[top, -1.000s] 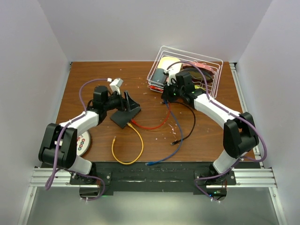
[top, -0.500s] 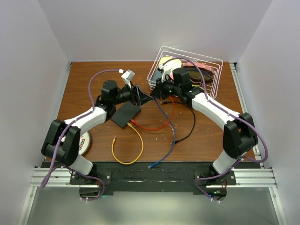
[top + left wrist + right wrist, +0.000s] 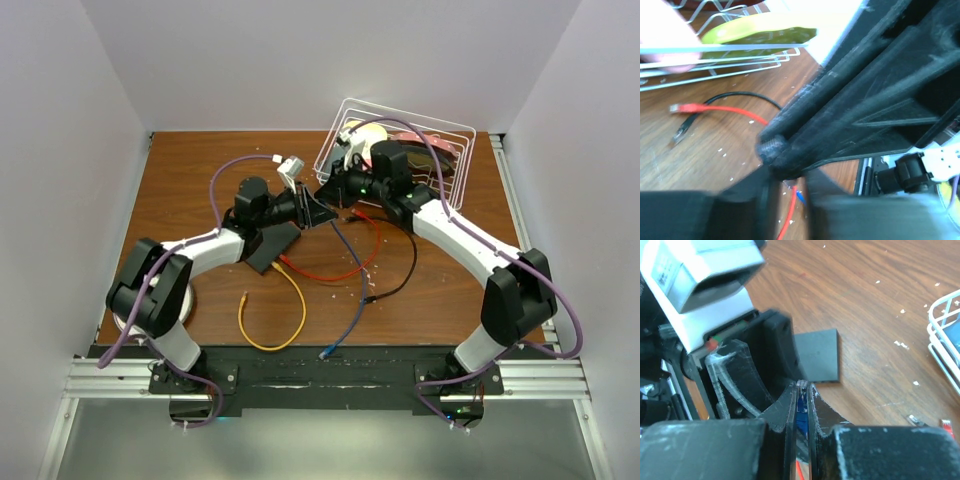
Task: Insert the plug into the switch port
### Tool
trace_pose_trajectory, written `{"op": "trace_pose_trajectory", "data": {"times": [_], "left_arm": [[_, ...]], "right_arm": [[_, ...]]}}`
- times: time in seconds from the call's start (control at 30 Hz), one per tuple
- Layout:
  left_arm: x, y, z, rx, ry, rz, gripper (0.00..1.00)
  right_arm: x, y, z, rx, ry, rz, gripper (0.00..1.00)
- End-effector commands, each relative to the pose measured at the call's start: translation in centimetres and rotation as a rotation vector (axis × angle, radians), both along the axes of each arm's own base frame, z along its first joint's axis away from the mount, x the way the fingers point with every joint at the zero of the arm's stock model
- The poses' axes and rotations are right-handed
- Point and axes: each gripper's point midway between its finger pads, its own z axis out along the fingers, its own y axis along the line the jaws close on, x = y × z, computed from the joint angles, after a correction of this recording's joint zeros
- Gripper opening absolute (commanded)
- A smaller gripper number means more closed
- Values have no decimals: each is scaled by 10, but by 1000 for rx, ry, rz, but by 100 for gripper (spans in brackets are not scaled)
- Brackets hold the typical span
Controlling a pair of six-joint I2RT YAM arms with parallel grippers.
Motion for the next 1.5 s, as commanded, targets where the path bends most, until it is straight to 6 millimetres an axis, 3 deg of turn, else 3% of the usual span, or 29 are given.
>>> {"op": "trace_pose_trajectory", "data": {"times": [0.0, 0.03, 0.13, 0.17, 0.23, 0.27, 0.37, 0.57, 0.67, 0.7, 0.83, 0.97, 1.1, 1.27, 1.47], "left_arm": [[1, -10, 36, -108, -102, -39, 0], [1, -9, 36, -106, -104, -32, 0], [11, 4, 45, -72, -144, 37, 0], [12, 10, 50, -52, -159, 62, 0], [23, 26, 55, -28, -156, 139, 0], [23, 33, 69, -39, -188, 157, 0], [24, 48, 94, -59, -237, 201, 0], [11, 55, 137, -103, -316, 206, 0], [2, 57, 153, -108, -353, 197, 0], [3, 60, 157, -104, -363, 219, 0], [-8, 68, 182, -109, -433, 238, 0], [-28, 70, 208, -144, -499, 200, 0], [-41, 73, 217, -155, -538, 185, 0], [-54, 78, 222, -171, -577, 186, 0], [-62, 85, 227, -169, -624, 212, 0]], "right_arm": [[-7, 6, 56, 104, -84, 27, 4], [-7, 4, 56, 97, -88, 20, 12], [-6, -9, 50, 42, -97, -30, 58], [-6, -13, 47, 18, -113, -43, 68], [-10, -17, 40, -2, -117, -43, 79], [-13, -16, 38, -6, -125, -14, 88], [-22, -12, 26, 5, -116, 33, 96], [-30, 9, 1, 10, -69, 93, 99], [-26, 23, 5, -15, -91, 62, 98], [-22, 28, 17, -5, -119, 49, 99], [0, 29, 27, -36, -127, -73, 96], [30, 10, 35, -84, -142, -267, 99], [40, 3, 51, -90, -161, -330, 99], [34, -4, 78, -66, -215, -337, 99], [20, -36, 114, -49, -302, -419, 99]]}}
